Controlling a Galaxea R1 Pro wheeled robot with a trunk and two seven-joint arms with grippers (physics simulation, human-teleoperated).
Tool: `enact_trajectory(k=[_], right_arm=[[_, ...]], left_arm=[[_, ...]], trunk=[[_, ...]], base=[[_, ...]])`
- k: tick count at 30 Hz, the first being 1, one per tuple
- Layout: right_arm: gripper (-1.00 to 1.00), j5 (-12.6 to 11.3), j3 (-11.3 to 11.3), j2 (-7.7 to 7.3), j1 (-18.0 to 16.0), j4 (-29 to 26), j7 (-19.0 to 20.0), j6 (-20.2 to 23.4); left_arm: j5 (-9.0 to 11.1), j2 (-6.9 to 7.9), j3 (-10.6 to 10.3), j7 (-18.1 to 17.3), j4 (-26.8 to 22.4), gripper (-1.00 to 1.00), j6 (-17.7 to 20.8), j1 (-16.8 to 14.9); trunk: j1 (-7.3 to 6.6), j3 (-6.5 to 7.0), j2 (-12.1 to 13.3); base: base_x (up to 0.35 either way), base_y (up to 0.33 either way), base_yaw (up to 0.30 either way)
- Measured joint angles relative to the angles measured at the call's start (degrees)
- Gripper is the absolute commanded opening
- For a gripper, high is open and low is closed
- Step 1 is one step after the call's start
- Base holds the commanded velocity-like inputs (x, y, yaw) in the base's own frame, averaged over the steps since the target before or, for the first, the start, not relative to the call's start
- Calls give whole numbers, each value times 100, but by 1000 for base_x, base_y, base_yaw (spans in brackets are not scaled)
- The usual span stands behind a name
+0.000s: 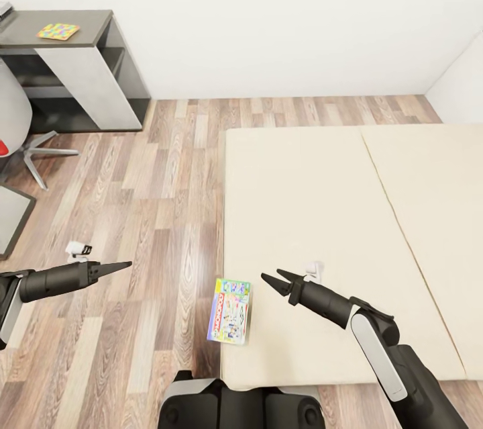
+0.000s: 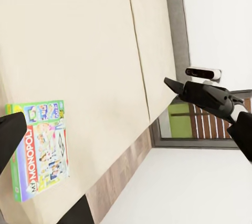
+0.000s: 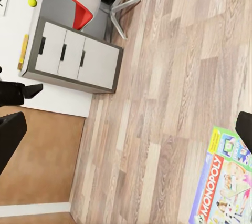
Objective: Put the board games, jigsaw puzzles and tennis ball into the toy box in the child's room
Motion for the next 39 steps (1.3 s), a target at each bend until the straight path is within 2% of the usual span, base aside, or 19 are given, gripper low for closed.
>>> enact_trajectory(k=[39], right_arm=[[100, 2, 12, -8, 91, 18, 0, -32]], left_arm=[[-1, 8, 3, 0, -1, 100, -23, 0]], trunk=[[0, 361, 0]], base=[[0, 0, 0]])
